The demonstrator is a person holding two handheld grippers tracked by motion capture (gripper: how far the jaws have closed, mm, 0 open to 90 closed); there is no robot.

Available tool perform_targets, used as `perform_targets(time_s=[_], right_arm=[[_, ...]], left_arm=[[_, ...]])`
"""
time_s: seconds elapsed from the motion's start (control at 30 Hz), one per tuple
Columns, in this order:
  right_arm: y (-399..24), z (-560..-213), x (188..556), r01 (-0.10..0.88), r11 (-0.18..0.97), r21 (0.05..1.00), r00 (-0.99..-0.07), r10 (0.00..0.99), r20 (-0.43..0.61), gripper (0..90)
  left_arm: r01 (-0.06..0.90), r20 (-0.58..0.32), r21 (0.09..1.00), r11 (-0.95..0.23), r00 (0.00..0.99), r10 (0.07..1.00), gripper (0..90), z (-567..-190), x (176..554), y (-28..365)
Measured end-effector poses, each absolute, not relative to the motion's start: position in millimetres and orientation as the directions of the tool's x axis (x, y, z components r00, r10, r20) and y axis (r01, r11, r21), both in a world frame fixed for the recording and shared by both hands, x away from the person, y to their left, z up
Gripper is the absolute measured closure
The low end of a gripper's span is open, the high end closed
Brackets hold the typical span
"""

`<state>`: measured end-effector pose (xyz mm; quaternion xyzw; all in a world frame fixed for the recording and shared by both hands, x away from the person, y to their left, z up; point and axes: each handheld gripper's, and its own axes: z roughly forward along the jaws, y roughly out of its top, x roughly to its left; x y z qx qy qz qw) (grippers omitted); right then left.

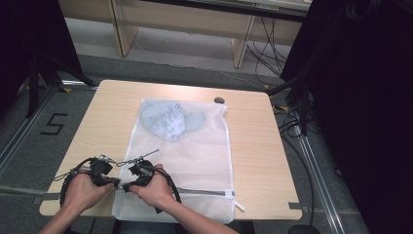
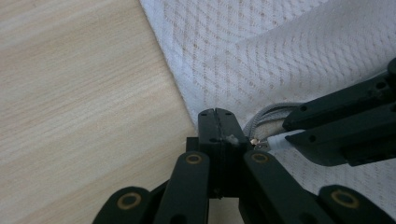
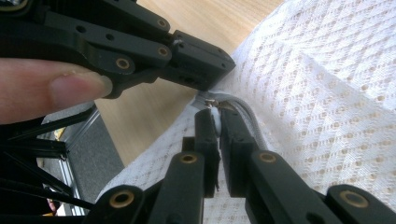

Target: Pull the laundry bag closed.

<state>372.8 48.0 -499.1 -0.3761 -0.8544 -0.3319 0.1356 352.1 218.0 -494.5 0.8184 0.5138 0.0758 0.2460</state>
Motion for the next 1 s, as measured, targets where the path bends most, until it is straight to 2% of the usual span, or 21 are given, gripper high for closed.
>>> perform_targets(time_s=[0.03, 0.1, 0.27, 0.57, 1.0], right_arm=[[45.6, -500.0, 374.3, 0.713, 0.523, 0.468, -0.701, 0.554, 0.449, 86.9], [48.0, -498.1, 371.9, 0.73, 0.496, 0.47, -0.683, 0.552, 0.478, 87.0], [45.4, -495.9, 370.5, 0.694, 0.519, 0.5, -0.718, 0.549, 0.427, 87.0], [41.7, -493.3, 370.6, 0.705, 0.516, 0.487, -0.708, 0.542, 0.452, 86.9], [41.5, -492.6, 369.3, 0.685, 0.523, 0.507, -0.726, 0.548, 0.415, 87.0]], left_arm=[[0.803, -0.132, 0.481, -0.352, 0.463, 0.876, 89.9, -494.6, 352.3, 218.2], [0.804, -0.129, 0.467, -0.369, 0.474, 0.871, 89.9, -493.4, 352.5, 220.2], [0.807, -0.136, 0.459, -0.372, 0.477, 0.868, 89.9, -493.0, 353.1, 220.7], [0.804, -0.135, 0.476, -0.358, 0.469, 0.873, 89.9, -494.2, 352.6, 220.0], [0.812, -0.143, 0.458, -0.362, 0.47, 0.871, 89.9, -493.1, 353.2, 221.2]])
